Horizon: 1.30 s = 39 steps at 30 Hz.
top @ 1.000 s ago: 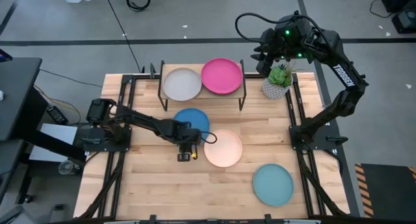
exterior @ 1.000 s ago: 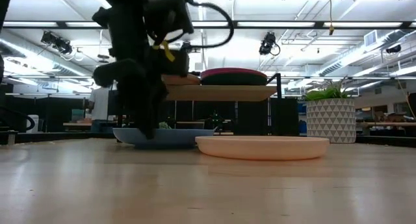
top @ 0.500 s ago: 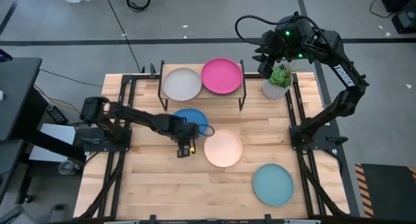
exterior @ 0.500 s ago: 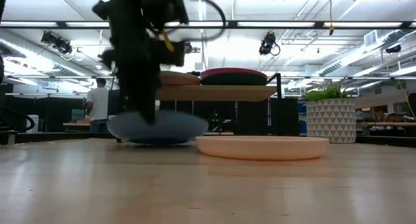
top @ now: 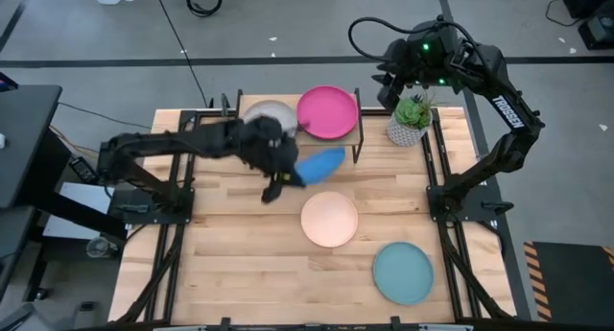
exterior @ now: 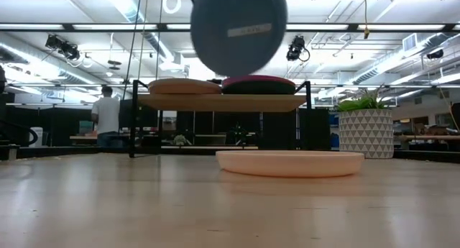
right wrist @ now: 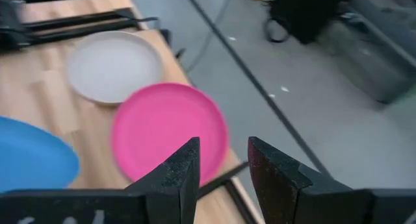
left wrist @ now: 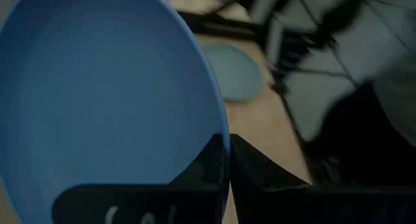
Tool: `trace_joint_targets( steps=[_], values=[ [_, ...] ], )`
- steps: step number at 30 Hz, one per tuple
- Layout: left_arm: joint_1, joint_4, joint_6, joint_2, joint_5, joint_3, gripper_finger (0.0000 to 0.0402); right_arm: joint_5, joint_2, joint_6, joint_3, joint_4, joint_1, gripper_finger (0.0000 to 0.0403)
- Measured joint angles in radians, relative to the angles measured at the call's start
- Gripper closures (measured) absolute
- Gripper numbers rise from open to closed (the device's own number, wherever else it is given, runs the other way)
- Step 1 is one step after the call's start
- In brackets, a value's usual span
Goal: Place and stack plates onto a shelf
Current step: Stack the blue plate on top of the pink plate on the shelf, then stack the light orange plate on top of the gray plate on the shelf
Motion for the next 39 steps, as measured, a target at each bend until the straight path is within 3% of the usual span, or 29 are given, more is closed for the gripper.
trace_joint_targets(
  steps=[5,12,19,25,30,36,39],
  values=[
    [0.092,-0.07,0.04,0.055,-0.082,0.185,0.0387,0.091,-0.007,0.018,0.0,0.026,0.0,0.0268],
    [0.191,-0.235,0.25,0.226,-0.216,0.43,0.0388,0.091,-0.016,0.023,0.0,0.08,0.0,0.0268],
    [0.249,-0.234,0.494,0.354,-0.262,0.463,0.0388,0.086,-0.016,0.026,0.0,0.08,0.0,0.0268],
    [0.248,-0.223,0.602,0.424,-0.262,0.462,0.0371,0.085,-0.015,0.043,0.0,0.08,-0.001,0.0268],
    [0.24,-0.217,0.61,0.446,-0.289,0.462,0.0353,0.085,-0.015,0.055,0.0,0.079,0.0,0.0268],
    [0.253,-0.204,0.536,0.444,-0.266,0.463,0.0291,0.085,-0.015,0.059,0.0,0.078,0.0,0.0268],
    [0.256,-0.202,0.461,0.434,-0.172,0.463,0.0265,0.085,-0.014,0.059,0.0,0.074,0.0,0.0268]
  ],
)
